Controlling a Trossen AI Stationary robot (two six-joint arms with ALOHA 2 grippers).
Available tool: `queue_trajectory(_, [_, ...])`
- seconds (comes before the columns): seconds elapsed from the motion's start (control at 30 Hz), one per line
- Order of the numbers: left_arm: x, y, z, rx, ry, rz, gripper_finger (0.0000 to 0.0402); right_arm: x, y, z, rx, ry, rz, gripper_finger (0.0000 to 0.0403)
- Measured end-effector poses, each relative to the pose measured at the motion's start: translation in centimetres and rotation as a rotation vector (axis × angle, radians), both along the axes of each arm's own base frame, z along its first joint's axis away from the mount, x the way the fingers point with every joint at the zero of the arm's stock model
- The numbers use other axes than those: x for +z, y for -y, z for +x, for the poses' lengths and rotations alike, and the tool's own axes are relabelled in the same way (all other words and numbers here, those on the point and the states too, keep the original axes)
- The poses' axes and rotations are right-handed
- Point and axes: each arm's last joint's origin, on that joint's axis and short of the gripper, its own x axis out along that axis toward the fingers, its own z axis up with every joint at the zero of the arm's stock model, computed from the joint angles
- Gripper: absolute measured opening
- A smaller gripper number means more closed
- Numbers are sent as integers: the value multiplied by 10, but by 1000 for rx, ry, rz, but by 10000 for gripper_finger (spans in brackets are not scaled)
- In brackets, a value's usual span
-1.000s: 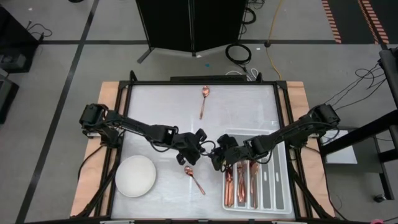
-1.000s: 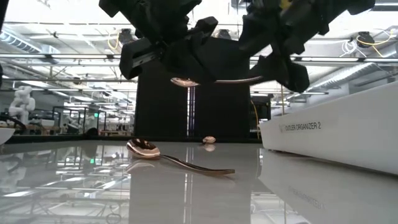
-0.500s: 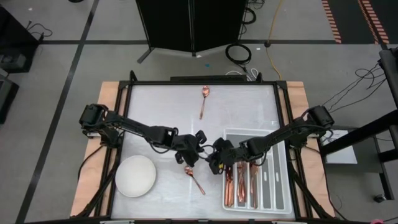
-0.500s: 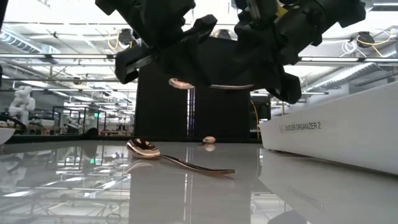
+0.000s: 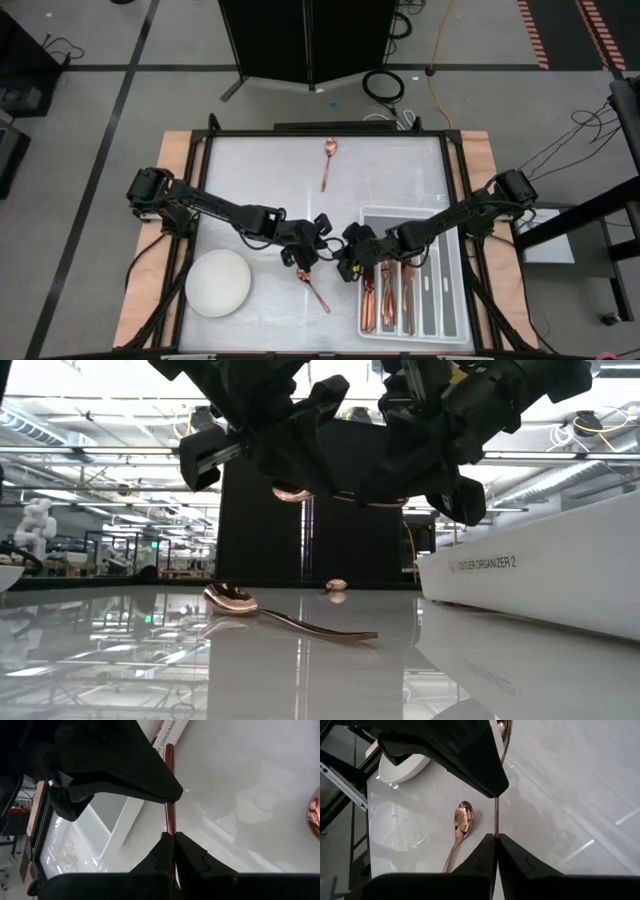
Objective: Sort silverware
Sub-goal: Put the middle brown spoon in the white silverware organizer
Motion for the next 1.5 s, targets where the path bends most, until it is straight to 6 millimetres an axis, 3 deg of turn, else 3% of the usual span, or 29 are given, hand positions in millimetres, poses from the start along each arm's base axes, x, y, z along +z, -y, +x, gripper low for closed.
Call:
queue_trajectory(0.2, [0, -1, -1, 5, -13, 5, 29, 4, 1, -1, -19, 14, -12, 2])
queue_trajectory(0.33, [1, -1, 0, 35, 2, 15, 76, 10, 3, -4, -47, 27, -37, 1])
queue_trajectory(0.47, [4, -3, 0, 208, 48, 70, 130, 16, 7, -11, -83, -2, -75, 1])
queue_trajectory(0.6, [11, -4, -10, 252, 16, 57, 164, 22, 12, -22, -135, -56, -99, 0])
queue_trajectory(0.77, [34, -21, -34, 332, -46, -132, 171, 29, 13, -45, -248, -144, -82, 0])
queue_trajectory(0.87, [35, -45, -56, 393, -98, -333, 171, 32, 3, -65, -336, -188, -27, 0])
queue_trajectory(1.07, [5, -73, -94, 339, -61, -749, 171, 31, -33, -111, -532, -230, 129, 0])
queue_trajectory(1.27, [-12, -73, -104, 275, 132, -940, 171, 25, -67, -153, -585, -278, 240, 0])
queue_trajectory(1.5, [4, -63, -100, 281, 236, -1178, 171, 19, -96, -163, -493, -284, 263, 0])
